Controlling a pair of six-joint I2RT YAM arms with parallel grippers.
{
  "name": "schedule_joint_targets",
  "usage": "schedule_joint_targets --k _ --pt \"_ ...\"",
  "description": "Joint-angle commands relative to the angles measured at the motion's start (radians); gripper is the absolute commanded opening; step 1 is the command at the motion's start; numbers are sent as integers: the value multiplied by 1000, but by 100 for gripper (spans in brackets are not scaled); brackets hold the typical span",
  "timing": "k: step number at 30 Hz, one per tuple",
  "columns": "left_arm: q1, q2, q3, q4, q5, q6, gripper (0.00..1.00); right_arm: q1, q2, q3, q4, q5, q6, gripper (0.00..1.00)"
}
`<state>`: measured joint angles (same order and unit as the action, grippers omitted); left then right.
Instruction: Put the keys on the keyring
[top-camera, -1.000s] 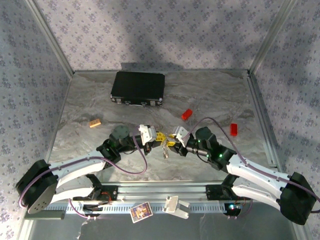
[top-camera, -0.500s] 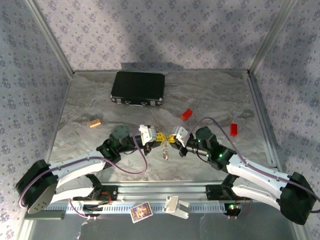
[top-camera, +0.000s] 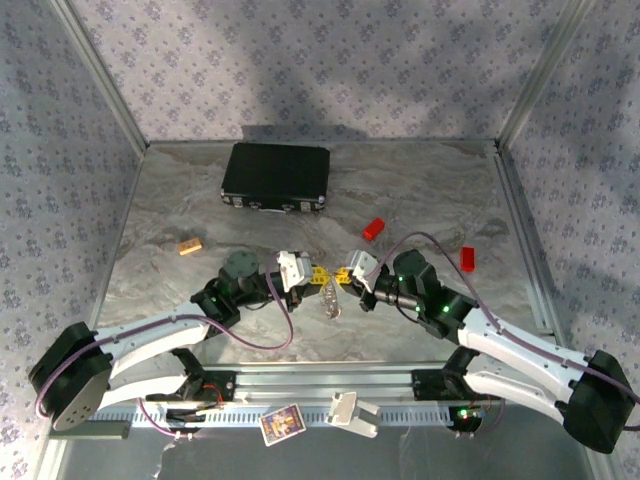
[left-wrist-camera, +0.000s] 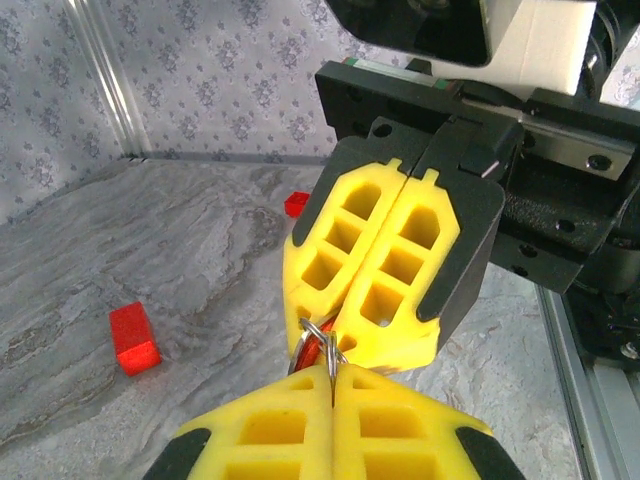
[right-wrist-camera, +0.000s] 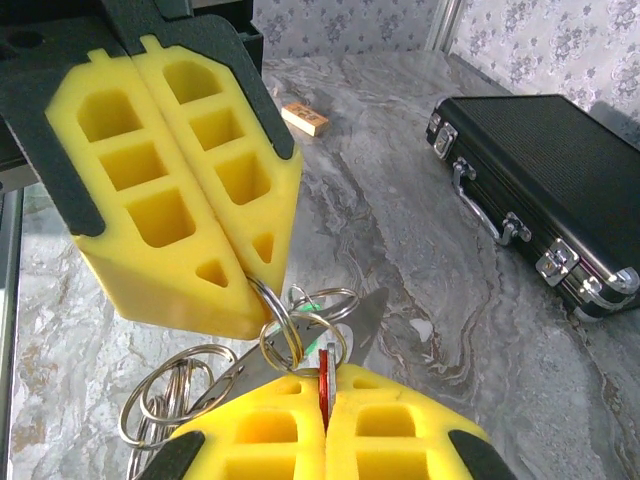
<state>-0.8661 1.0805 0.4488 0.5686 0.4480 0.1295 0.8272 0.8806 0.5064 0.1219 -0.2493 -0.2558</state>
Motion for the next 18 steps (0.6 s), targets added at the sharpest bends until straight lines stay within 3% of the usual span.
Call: schedule_joint_targets --k 1,11,13,18 --pt "-5 -30 21 -5 -24 30 0 -2 -40 50 -74 17 -30 0" --pt "-5 -32 45 -114 -48 79 1 -20 -62 99 -202 23 -68 0" --pt "-5 -31 47 -114 -48 78 7 -19 -51 111 -207 19 -70 0" --pt "-4 -43 38 -96 -65 72 39 -19 -45 135 -223 27 -80 0"
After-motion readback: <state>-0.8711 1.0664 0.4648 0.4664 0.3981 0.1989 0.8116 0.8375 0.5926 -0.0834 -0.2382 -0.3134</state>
